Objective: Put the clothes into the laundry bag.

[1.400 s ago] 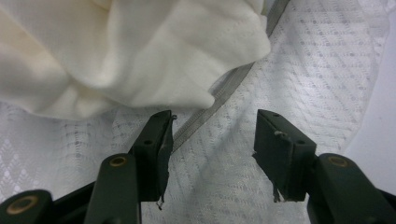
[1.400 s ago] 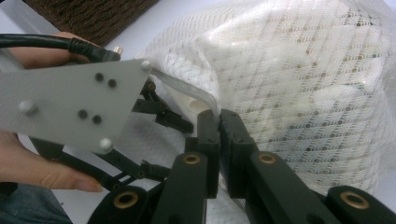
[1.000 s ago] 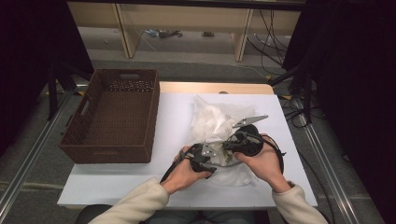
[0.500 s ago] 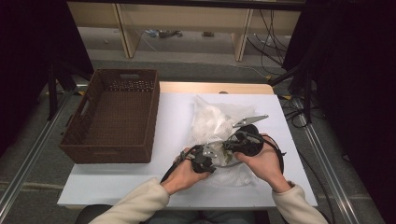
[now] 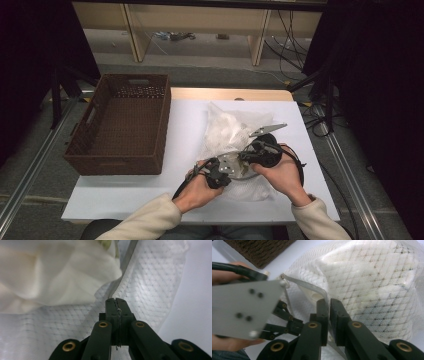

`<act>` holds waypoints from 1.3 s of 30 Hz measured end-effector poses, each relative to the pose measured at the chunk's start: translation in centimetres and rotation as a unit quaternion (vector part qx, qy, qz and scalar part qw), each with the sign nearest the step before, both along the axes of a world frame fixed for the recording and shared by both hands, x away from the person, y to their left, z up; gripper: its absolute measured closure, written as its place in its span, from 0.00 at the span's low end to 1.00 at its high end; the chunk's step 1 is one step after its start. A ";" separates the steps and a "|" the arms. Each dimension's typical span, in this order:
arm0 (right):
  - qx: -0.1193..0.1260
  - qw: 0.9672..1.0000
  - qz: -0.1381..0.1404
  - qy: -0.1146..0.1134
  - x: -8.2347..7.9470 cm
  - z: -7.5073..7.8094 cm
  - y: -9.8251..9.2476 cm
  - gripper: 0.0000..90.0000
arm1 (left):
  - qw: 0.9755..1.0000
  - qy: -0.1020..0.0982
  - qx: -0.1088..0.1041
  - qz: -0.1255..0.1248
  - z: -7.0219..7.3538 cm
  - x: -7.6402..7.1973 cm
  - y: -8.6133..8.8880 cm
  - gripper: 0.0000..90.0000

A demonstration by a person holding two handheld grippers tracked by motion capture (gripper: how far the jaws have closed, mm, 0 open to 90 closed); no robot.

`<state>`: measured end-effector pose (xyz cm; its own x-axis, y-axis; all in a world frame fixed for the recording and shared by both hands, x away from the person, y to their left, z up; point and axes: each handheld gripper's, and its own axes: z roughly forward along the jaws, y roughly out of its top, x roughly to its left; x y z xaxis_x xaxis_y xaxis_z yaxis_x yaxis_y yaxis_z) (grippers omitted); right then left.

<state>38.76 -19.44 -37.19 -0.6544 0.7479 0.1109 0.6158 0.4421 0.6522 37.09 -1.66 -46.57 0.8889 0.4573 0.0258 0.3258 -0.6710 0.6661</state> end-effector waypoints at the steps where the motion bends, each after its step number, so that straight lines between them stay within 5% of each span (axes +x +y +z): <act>1: 0.001 1.000 0.000 0.002 0.0 0.0 0.0 0.96 | 1.000 -0.003 -0.003 -0.001 0.3 -0.2 0.0 0.98; 8: -0.007 1.000 0.003 0.011 -0.3 -0.2 0.2 0.96 | 0.998 -0.040 -0.037 -0.009 2.4 -2.3 1.0 0.98; 15: -0.043 0.998 0.038 0.037 -1.2 -1.6 0.3 0.98 | 0.995 -0.057 -0.080 0.000 3.9 -3.9 2.4 0.98; 20: -0.072 0.993 0.060 0.067 -1.2 -3.8 0.5 0.99 | 0.995 -0.061 -0.076 -0.005 3.6 -3.8 2.5 0.97; 26: -0.092 0.991 0.047 0.083 -0.6 -5.5 0.8 0.99 | 0.994 -0.066 -0.087 0.005 3.6 -3.4 3.2 0.79; 30: -0.099 0.991 0.040 0.086 -0.1 -6.0 0.5 0.99 | 0.990 -0.080 -0.111 0.031 4.5 -3.0 4.5 0.69; 36: -0.111 0.990 0.024 0.087 0.7 -6.3 -0.3 0.99 | 0.982 -0.095 -0.122 0.112 5.1 -1.7 7.7 0.62; 39: -0.124 0.989 0.010 0.079 1.2 -6.2 -0.9 0.99 | 0.983 -0.083 -0.109 0.125 4.5 -1.3 8.7 0.61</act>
